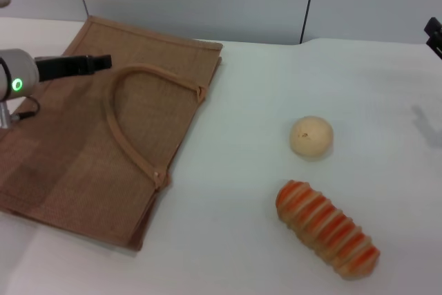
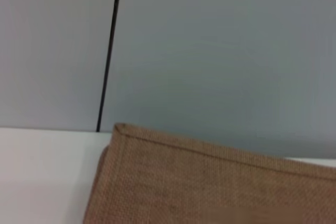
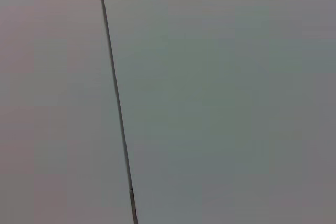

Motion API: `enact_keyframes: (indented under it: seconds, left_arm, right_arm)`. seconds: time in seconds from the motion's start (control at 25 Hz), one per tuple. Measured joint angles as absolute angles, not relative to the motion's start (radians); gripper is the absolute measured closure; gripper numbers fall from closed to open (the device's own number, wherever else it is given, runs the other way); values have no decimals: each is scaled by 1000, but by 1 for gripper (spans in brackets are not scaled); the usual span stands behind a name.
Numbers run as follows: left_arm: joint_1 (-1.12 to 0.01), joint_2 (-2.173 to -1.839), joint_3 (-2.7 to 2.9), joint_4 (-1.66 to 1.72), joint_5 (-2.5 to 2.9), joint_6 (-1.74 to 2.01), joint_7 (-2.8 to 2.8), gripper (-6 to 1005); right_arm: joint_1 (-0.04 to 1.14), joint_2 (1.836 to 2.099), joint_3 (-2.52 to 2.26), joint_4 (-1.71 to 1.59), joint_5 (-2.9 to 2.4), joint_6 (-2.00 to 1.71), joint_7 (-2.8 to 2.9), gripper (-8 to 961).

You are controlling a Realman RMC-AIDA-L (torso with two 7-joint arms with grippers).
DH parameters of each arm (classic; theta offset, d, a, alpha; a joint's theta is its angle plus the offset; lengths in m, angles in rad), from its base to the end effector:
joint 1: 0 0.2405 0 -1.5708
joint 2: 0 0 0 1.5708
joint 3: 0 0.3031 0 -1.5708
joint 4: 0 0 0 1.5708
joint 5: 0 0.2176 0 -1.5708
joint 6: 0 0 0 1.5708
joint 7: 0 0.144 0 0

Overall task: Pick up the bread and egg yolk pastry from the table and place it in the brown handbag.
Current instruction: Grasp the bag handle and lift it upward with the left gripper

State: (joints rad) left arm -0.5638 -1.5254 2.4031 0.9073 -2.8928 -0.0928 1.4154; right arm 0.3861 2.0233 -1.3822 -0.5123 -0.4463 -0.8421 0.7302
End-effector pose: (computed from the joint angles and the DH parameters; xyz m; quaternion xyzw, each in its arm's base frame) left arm -0.3395 0.4446 0.0457 -0.7575 -0.4814 -0.1406 0.4180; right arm 0.3489 0.4037 0.0085 -0.7391 0.2715 0.3330 0.5187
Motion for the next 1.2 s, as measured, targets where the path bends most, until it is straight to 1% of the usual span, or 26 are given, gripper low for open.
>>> enact_keyframes:
  seconds: [0.24, 0.6, 0.8, 0.92, 1.0, 1.2]
  left_arm:
    - [-617, -1544, 2481, 836, -2894, -116, 1351, 341]
    - [-684, -1580, 2525, 643, -2839, -312, 1212, 342]
    - [-735, -1611, 2512, 538, -2654, -406, 1043, 342]
    - [-766, -1635, 2507, 454, -2606, -465, 990, 342]
    - [-777, -1645, 2507, 422, -2605, -486, 987, 342]
    - [-784, -1653, 2501, 401, -2603, -499, 984, 342]
  right_arm:
    - [387, 2023, -1382, -512, -446, -841, 730, 240]
    - [387, 2023, -1379, -511, -446, -841, 730, 240]
    - [387, 2023, -1379, -511, -446, -840, 730, 240]
    - [387, 2023, -1379, -511, -446, -841, 730, 239]
    - [387, 2023, -1378, -511, -446, -841, 730, 239]
    - [387, 2023, -1378, -511, -446, -842, 730, 239]
